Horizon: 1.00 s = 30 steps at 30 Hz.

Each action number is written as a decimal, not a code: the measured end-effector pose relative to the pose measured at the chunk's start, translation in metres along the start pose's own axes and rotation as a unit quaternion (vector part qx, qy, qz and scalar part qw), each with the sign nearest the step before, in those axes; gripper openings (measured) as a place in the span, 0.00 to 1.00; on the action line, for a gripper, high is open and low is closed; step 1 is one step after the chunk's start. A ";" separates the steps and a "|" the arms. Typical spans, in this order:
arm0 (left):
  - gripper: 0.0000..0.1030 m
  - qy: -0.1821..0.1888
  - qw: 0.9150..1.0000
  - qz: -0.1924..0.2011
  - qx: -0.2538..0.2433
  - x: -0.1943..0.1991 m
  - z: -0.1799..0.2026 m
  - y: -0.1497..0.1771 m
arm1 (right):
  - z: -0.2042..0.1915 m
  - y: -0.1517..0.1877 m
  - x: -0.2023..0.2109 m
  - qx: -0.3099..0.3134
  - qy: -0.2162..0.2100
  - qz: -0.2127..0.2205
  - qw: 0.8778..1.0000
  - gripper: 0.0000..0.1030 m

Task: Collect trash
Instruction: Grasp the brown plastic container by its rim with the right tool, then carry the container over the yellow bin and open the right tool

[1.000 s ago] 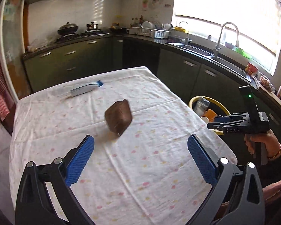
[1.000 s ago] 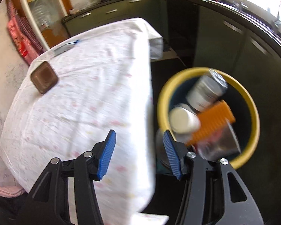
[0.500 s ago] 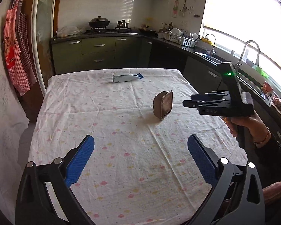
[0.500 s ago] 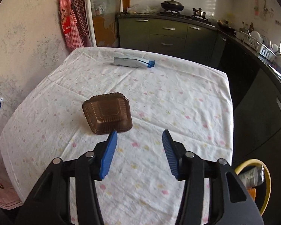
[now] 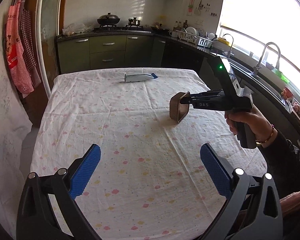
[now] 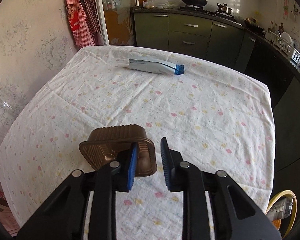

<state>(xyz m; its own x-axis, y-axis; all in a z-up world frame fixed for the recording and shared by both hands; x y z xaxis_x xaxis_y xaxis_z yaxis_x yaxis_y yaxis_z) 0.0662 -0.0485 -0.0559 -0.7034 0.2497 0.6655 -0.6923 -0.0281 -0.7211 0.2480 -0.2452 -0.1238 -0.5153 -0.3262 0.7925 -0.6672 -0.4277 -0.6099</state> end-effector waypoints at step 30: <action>0.95 0.030 0.999 -0.017 -0.039 -0.020 0.030 0.008 | 0.094 0.151 0.182 -0.212 0.100 0.040 0.971 0.04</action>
<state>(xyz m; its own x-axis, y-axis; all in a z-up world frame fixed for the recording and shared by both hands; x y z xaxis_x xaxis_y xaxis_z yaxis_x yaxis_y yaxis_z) 0.0697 -0.0827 -0.0689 -0.6671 0.3068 0.6789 -0.6994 0.0561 -0.7125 0.1039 -0.4484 -0.0720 -0.6397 -0.1563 0.7526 -0.7609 -0.0095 -0.6488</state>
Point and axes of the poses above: each gripper's, at about its wrist camera, not at the fingertips, and x roughly against the way its jaws point, z to its right, y to its underside, the point moved 1 cm from there along -x, roughly the way its jaws point, and after that the axes turned 4 degrees about x, right-handed, at the moved point
